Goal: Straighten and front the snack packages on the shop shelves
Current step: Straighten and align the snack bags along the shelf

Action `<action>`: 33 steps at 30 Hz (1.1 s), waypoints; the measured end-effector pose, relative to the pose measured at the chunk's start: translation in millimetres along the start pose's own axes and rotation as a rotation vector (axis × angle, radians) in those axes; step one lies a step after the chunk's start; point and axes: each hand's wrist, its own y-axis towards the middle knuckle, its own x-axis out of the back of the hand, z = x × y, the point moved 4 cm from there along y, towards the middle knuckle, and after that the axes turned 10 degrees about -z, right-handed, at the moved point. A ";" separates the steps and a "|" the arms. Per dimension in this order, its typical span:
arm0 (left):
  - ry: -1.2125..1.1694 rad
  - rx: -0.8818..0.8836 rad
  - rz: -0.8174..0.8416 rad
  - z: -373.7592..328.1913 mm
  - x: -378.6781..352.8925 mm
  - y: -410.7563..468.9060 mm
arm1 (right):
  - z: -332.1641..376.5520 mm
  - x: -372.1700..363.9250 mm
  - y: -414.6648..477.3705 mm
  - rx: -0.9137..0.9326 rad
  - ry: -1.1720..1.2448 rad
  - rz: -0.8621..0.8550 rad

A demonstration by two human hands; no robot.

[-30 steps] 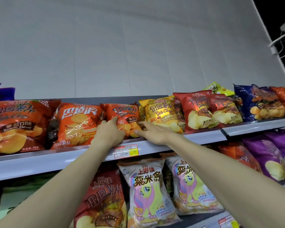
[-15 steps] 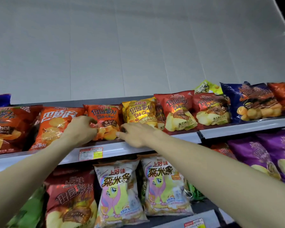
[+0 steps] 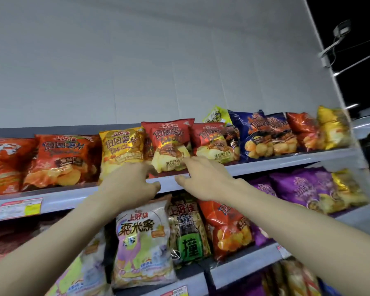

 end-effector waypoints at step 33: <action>-0.398 -0.205 -0.023 -355.5 -200.4 116.9 | -412.4 55.1 -135.0 -0.346 -0.144 0.022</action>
